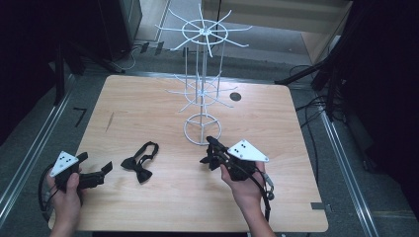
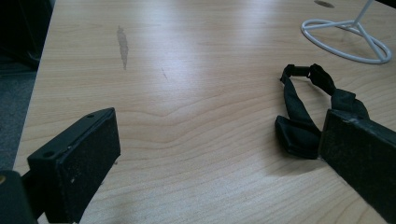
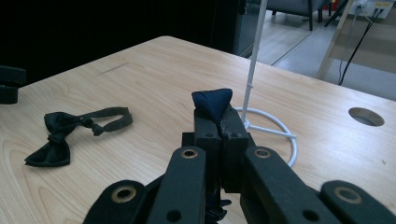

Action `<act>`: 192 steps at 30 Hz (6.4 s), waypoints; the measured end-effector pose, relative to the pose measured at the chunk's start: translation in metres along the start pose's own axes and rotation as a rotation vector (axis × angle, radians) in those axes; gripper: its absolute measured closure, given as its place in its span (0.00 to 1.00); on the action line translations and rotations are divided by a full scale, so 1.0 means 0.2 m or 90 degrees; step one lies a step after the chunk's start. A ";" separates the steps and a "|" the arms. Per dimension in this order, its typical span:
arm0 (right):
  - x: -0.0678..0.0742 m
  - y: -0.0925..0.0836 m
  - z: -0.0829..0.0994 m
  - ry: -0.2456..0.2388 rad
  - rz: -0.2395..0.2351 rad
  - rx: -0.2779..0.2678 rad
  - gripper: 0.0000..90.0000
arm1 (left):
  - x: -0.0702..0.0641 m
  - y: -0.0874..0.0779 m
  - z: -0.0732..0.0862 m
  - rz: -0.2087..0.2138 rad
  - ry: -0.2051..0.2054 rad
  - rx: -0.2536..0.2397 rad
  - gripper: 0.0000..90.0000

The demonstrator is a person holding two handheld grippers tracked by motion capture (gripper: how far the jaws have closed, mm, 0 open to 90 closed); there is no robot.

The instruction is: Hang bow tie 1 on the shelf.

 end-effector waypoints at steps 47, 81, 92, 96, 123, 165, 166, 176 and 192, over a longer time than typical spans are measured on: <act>0.04 -0.01 -0.27 -0.041 -0.020 -0.053 1.00 | 0.00 0.00 0.00 0.000 0.000 -0.001 0.00; 0.04 0.00 -0.43 -0.058 -0.044 -0.079 1.00 | 0.00 0.00 0.00 0.000 0.001 -0.003 0.00; -0.02 0.00 -0.44 -0.041 -0.037 -0.080 1.00 | 0.00 0.00 0.00 0.001 0.001 -0.003 0.00; -0.06 0.02 -0.42 -0.023 -0.033 -0.075 1.00 | 0.00 0.00 0.00 0.001 0.000 -0.003 0.00; -0.15 0.22 -0.32 0.036 0.042 -0.024 0.99 | 0.00 0.00 0.00 0.002 0.001 -0.002 0.00; -0.14 0.05 -0.10 0.063 0.035 -0.001 0.34 | 0.00 0.00 0.00 0.002 0.002 0.000 0.00; -0.14 0.04 -0.10 0.063 0.035 -0.003 0.34 | 0.00 0.00 0.00 0.002 0.002 0.000 0.00; -0.10 0.00 -0.01 0.051 0.031 0.014 0.34 | 0.00 0.00 0.00 0.002 0.001 0.001 0.00; 0.08 0.10 0.10 0.030 -0.004 0.065 0.36 | 0.00 0.00 0.00 0.003 0.000 0.002 0.00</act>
Point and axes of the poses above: each handheld gripper's, and its own axes: y roughly forward along the jaws, z roughly out of its underside, x roughly to its left, the point moved 3 cm from there along y, roughly forward along the jaws, and after that the axes turned 1 degree about -x, right-handed, at the moved point
